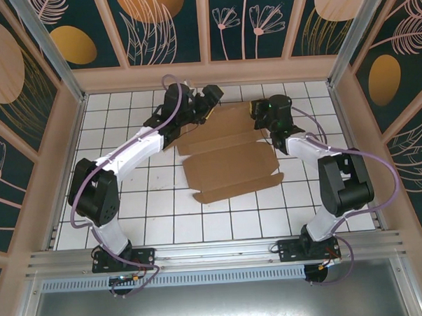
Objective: Fold the paper box
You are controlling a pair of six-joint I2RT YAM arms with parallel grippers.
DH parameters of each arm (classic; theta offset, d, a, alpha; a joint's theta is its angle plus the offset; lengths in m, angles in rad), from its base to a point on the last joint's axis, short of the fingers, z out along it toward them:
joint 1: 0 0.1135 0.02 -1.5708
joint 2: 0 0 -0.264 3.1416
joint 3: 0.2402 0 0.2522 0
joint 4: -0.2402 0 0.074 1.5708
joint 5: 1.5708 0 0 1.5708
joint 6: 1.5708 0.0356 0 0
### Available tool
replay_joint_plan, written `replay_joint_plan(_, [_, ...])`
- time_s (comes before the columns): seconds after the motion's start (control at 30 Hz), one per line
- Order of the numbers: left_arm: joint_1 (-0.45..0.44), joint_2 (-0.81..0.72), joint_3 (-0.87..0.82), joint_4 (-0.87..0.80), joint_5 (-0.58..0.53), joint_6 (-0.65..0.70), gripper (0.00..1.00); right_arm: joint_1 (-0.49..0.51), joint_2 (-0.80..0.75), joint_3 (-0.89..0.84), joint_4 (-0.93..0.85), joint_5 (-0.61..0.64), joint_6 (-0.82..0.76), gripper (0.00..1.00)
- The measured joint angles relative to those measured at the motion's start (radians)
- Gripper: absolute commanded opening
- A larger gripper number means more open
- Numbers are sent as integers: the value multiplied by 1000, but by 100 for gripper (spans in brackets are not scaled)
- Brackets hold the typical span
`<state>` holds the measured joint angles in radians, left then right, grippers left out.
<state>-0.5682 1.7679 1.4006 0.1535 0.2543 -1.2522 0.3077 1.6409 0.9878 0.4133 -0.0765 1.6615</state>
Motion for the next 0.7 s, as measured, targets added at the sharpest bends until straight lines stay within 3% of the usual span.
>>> replay_joint_plan(0.2, [5,-2,-50,87,3,-114,83,15,-12,-6,2,71,21,5])
replay_joint_plan(0.47, [4,-93,-182,118,-82,-255,83,32,-21,-28,11,159,82,8])
replay_joint_plan(0.7, [0,-98,-204,150,-129,-299,81,52,-21,-28,10,182,96,9])
